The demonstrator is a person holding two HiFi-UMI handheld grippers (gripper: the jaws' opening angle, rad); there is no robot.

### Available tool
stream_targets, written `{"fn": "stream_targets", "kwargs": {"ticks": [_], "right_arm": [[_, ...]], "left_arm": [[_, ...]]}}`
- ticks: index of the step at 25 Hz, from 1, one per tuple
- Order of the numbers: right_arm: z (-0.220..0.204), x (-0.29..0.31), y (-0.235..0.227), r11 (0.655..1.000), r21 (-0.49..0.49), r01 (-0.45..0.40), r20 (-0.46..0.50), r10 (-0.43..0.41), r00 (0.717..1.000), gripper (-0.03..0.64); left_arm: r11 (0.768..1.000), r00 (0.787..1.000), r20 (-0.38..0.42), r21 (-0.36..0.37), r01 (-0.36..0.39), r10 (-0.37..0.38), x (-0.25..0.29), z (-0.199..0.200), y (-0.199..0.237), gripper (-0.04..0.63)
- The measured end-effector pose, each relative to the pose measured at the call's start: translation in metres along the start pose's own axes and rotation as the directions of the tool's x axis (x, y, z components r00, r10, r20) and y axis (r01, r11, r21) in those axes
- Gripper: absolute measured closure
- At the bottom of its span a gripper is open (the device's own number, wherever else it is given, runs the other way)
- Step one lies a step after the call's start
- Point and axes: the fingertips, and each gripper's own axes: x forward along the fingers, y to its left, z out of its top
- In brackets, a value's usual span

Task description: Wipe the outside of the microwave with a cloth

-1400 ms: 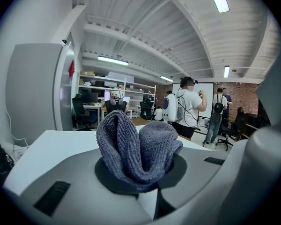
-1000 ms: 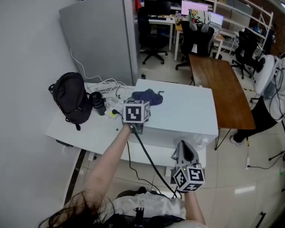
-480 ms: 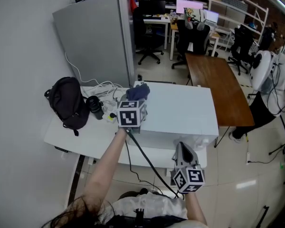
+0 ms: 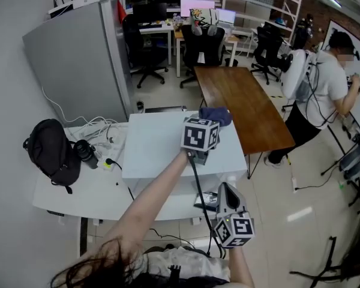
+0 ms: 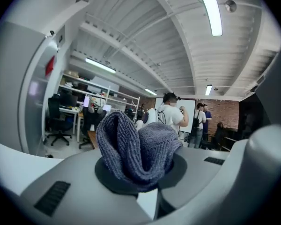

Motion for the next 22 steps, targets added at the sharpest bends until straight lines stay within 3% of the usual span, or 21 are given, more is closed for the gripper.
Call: {"fn": "stream_targets", "kwargs": {"ticks": [3, 7, 10, 12, 19, 22], "right_arm": [[0.003, 0.003, -0.007, 1.0, -0.013, 0.007, 0.003, -0.007, 1.0, 0.594], [0.003, 0.007, -0.001, 1.0, -0.028, -0.008, -0.013, 0.007, 1.0, 0.594], [-0.001, 0.01, 0.008, 0.999, -0.033, -0.032, -0.02, 0.031, 0.999, 0.594], [-0.004, 0.014, 0.016, 0.998, -0.037, -0.054, -0.031, 0.053, 0.998, 0.594], [-0.017, 0.021, 0.045, 0.988, -0.024, -0.152, -0.07, 0.15, 0.986, 0.594], [-0.021, 0.025, 0.06, 0.981, -0.016, -0.193, -0.079, 0.191, 0.978, 0.594]], "left_arm": [[0.998, 0.997, -0.072, 0.051, 0.033, -0.029, 0.031, -0.015, -0.015, 0.546], [0.998, 0.992, -0.124, 0.052, -0.021, 0.027, 0.05, -0.032, -0.007, 0.546], [0.992, 0.982, -0.154, 0.083, -0.1, 0.112, 0.043, -0.041, 0.014, 0.546], [0.979, 0.97, -0.158, 0.109, -0.171, 0.187, 0.031, -0.044, 0.041, 0.546], [0.927, 0.926, -0.063, 0.069, -0.368, 0.372, -0.035, -0.04, 0.129, 0.546], [0.878, 0.882, -0.029, 0.115, -0.464, 0.47, -0.074, -0.034, 0.17, 0.546]]}}
